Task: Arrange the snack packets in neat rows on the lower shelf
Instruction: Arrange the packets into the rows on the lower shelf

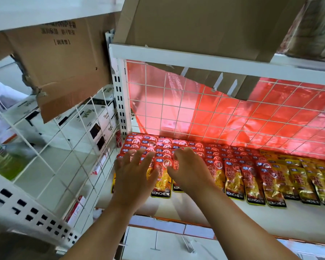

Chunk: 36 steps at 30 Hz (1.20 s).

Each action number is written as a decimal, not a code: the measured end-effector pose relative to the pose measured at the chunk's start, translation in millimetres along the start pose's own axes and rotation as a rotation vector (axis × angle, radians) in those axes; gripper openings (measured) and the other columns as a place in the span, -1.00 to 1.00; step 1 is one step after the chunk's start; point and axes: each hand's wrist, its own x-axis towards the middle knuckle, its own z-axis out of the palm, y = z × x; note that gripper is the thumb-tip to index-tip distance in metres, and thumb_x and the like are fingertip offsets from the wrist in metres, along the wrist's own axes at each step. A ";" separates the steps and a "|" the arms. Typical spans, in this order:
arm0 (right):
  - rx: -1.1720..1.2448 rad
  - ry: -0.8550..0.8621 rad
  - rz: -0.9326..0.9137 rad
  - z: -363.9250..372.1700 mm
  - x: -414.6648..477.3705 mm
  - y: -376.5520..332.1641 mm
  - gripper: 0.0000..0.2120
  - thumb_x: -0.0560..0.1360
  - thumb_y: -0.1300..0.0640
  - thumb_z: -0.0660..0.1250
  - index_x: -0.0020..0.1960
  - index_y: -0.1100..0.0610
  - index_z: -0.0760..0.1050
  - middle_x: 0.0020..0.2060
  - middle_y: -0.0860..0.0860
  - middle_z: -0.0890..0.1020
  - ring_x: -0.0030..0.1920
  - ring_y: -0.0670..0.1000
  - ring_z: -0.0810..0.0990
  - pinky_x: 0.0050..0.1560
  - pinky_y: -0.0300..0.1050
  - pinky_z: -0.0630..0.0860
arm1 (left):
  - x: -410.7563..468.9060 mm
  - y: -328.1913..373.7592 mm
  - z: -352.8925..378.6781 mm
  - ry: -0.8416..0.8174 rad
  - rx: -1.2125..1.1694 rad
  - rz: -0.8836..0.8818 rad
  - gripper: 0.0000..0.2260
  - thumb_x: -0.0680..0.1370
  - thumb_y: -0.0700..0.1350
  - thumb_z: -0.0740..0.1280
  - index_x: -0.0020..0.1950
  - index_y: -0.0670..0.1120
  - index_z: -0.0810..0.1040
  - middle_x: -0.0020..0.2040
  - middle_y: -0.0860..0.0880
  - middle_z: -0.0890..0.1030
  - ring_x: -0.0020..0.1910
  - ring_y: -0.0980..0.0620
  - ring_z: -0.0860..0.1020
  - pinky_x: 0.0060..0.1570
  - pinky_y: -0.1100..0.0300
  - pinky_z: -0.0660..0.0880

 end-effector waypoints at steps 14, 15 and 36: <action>0.029 0.265 -0.046 -111.5 -65.7 90.5 -0.57 0.49 -0.01 0.39 0.32 0.08 0.48 0.21 0.08 0.54 0.20 0.16 0.50 0.23 0.06 0.47 | 67.7 148.9 -45.6 0.036 -0.089 0.160 -0.50 0.55 0.18 0.29 0.44 0.02 0.53 0.36 -0.07 0.55 0.33 -0.24 0.47 0.20 -0.15 0.41; 0.025 0.291 -0.052 -120.6 -73.7 100.3 -0.57 0.49 -0.02 0.37 0.32 0.09 0.48 0.19 0.08 0.54 0.19 0.16 0.50 0.22 0.05 0.47 | 68.5 165.0 -49.0 0.038 -0.094 0.167 -0.50 0.54 0.18 0.29 0.44 0.02 0.53 0.36 -0.07 0.55 0.33 -0.24 0.47 0.20 -0.16 0.41; -0.098 0.756 0.102 -392.2 -343.2 347.1 -0.62 0.43 0.13 0.45 0.24 0.12 0.55 0.13 0.08 0.60 0.09 0.17 0.56 0.11 -0.02 0.46 | 52.6 608.4 -132.6 0.150 -0.322 0.532 -0.55 0.56 0.13 0.26 0.40 0.00 0.53 0.29 -0.05 0.59 0.26 -0.17 0.52 0.25 -0.08 0.44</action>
